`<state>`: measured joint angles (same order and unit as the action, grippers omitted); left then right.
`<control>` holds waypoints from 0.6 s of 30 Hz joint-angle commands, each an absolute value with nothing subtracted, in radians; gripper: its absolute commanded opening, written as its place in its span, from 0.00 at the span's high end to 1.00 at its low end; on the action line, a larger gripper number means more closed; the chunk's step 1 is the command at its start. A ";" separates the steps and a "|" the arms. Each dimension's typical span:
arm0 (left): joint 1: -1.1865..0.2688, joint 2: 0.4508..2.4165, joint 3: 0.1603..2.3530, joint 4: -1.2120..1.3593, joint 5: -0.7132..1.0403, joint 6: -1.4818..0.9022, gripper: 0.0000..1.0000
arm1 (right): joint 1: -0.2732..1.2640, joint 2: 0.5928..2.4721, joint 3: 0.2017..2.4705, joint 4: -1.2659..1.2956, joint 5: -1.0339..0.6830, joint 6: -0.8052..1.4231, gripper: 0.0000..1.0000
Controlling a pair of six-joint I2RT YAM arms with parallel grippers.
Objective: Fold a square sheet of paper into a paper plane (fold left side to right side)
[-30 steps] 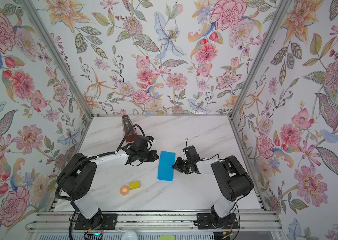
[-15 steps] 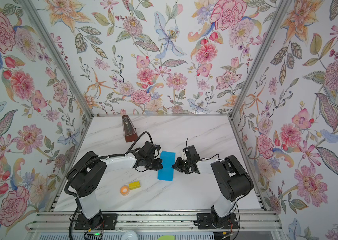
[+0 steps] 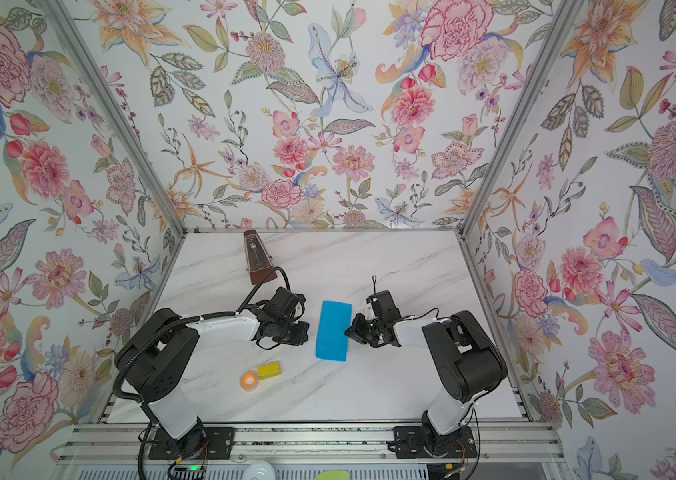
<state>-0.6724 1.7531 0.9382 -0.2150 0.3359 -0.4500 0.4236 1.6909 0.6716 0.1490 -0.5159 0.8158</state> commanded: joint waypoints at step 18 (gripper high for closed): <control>-0.746 1.802 0.962 -0.125 0.453 -0.521 0.94 | 0.417 1.727 0.644 0.034 -0.459 0.797 0.94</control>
